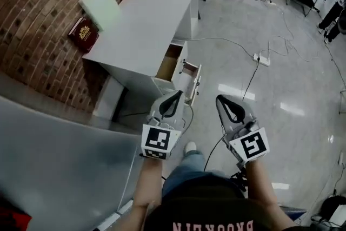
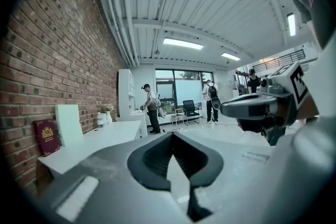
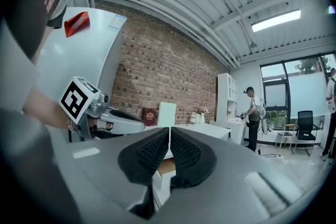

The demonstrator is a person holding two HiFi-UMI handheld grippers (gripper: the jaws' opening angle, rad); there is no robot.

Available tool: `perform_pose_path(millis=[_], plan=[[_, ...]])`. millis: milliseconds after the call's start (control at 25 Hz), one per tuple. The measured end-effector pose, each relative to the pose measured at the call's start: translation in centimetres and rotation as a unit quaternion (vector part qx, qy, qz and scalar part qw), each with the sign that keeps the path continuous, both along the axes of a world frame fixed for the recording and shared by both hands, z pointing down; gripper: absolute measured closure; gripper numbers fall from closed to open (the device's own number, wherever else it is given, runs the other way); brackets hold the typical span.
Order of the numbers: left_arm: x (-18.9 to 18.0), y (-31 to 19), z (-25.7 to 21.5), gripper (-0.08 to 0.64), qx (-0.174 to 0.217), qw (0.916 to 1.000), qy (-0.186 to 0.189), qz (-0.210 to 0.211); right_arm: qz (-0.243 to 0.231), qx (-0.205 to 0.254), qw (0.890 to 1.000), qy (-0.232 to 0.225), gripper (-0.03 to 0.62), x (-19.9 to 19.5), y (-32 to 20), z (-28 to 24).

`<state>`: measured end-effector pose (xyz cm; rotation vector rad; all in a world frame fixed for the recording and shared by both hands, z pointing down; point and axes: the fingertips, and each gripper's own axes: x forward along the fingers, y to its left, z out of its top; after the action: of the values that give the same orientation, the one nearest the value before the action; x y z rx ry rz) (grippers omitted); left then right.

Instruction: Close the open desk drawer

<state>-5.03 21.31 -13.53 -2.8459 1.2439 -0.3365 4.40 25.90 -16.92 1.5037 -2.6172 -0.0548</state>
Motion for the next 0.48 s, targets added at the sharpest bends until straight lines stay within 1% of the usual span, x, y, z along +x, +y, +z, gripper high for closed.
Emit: perform_pose_path(millis=[80, 200, 240, 320, 480], plan=[[-0.8, -2.0, 0.3, 0.560, -0.010, 0.9999, 0.005, -0.001, 0.008, 0.001, 1.000, -0.006, 0.597, -0.4, -2.2, -0.3], [-1.8, -4.1, 0.9, 0.560, -0.026, 0.9995, 0.014, -0.008, 0.025, 0.000, 0.999, -0.041, 0.597, -0.3, -4.9, -0.4], [-2.1, -4.6, 1.4, 0.560, -0.032, 0.9994, 0.012, -0.012, 0.026, -0.006, 0.999, -0.045, 0.597, -0.3, -5.5, 0.0], [-2.6, -5.5, 1.9, 0.560, -0.034, 0.9992, 0.013, -0.019, 0.018, -0.020, 0.999, -0.039, 0.603, -0.4, -6.5, 1.0], [-2.8, -7.5, 2.4, 0.560, -0.037, 0.9982, 0.036, -0.030, -0.005, -0.039, 0.999, -0.026, 0.601, -1.0, -8.4, 2.3]])
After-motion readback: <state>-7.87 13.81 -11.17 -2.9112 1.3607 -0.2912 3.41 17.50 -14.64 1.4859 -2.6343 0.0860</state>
